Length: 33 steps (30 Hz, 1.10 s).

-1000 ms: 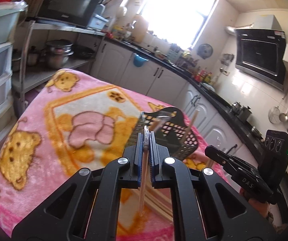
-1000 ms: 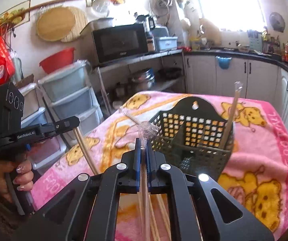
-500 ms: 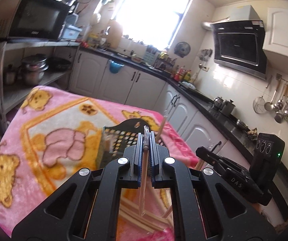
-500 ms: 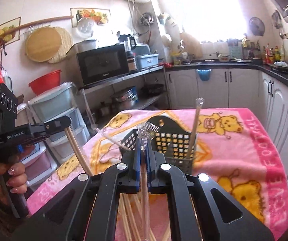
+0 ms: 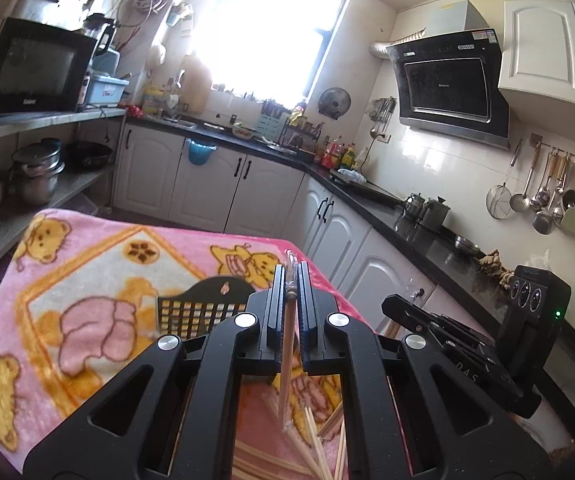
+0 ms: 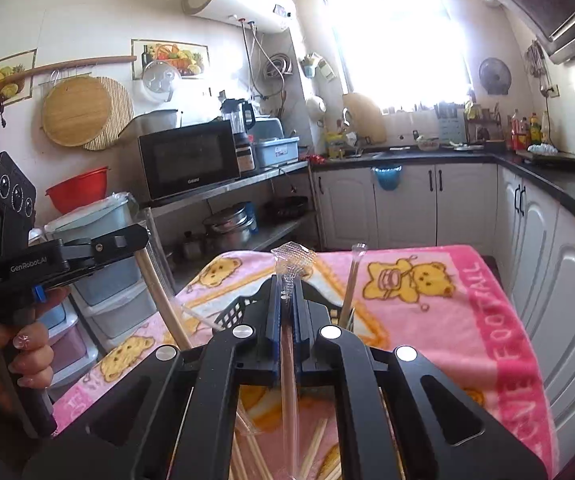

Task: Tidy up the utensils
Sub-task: 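Carry the chopsticks with the left gripper over the caddy and lower them in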

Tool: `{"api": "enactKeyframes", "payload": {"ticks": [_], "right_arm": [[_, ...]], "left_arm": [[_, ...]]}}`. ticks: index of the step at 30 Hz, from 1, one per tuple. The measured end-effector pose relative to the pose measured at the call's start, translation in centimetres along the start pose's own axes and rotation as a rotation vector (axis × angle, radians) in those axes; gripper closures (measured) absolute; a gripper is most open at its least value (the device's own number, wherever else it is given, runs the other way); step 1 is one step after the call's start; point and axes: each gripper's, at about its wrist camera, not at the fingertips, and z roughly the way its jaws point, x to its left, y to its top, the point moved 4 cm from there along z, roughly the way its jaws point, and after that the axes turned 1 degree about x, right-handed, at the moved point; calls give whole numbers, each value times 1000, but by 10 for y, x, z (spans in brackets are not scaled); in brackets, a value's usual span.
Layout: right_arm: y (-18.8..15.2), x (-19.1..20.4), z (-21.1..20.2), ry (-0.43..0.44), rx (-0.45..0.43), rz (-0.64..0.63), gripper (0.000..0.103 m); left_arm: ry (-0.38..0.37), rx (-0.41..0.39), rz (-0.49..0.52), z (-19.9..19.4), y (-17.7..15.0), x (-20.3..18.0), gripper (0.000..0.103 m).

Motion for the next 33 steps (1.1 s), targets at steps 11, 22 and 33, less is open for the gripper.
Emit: {"api": "enactKeyframes", "payload": {"ticks": [11, 22, 33], "right_arm": [[41, 1, 8, -2, -67, -51, 98], [90, -3, 32, 3, -148, -56, 98], [98, -4, 63, -45, -207, -119, 98]], "left_arm": [[34, -59, 74, 13, 40, -10, 100], [110, -88, 130, 32, 70, -9, 100], [154, -74, 105, 57, 65, 11, 100]]}}
